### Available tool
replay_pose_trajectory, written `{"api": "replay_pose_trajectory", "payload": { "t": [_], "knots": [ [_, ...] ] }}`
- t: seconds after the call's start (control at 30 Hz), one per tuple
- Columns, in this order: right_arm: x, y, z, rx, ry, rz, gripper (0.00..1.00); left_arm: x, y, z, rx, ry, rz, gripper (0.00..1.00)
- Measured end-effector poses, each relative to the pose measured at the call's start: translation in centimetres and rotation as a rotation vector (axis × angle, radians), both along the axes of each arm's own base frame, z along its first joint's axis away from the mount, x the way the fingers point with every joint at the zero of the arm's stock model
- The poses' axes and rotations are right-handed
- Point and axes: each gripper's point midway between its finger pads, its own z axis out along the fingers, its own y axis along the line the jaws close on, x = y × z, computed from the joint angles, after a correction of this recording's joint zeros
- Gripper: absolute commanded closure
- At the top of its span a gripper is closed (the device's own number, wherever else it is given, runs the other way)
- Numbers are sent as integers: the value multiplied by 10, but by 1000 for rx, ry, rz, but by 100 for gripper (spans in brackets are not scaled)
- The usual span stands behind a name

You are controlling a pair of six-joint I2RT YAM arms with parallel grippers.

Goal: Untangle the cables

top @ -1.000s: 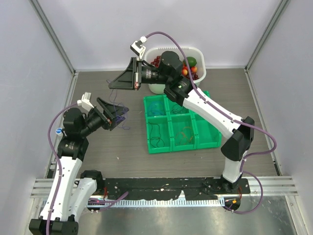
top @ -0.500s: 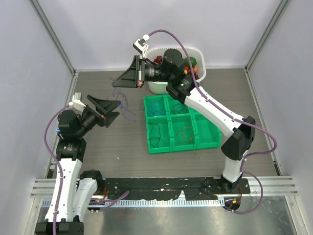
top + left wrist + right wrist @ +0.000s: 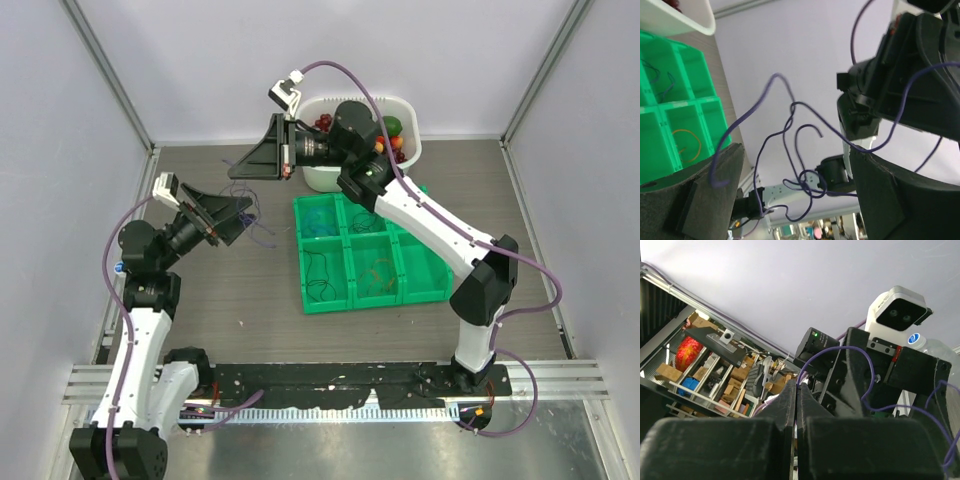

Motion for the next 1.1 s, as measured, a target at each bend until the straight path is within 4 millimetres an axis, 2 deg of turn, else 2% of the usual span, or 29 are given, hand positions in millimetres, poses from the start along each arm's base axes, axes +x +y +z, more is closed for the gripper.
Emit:
{"api": "replay_pose_trajectory", "payload": {
  "t": [0.1,0.23,0.37,0.5,0.63,0.77,0.87,0.97,1.03,1.1],
  "knots": [
    [1,3,-1,7,10,8,99,-7,-10,5,10,-32,-48,8],
    [1,8,-6,1,31,19,99,-7,-18,-5,40,-17,-83,7],
    [-5,14,-8,-4,52,39,99,7,-17,-13,65,8,-50,7],
    [-16,18,3,16,54,66,99,24,-15,-32,101,49,-1,7],
    [-28,20,25,55,35,94,99,42,-10,-61,162,133,58,7],
    [-34,17,48,88,10,104,99,56,2,-102,253,245,138,8],
    [-25,18,51,67,20,84,99,62,9,-124,299,302,149,10],
    [-13,20,48,43,37,57,99,68,27,-150,328,368,184,9],
    [-12,21,48,36,49,51,99,66,44,-178,365,451,220,9],
    [-15,19,55,45,41,51,99,60,53,-201,396,534,233,9]
  ]
}}
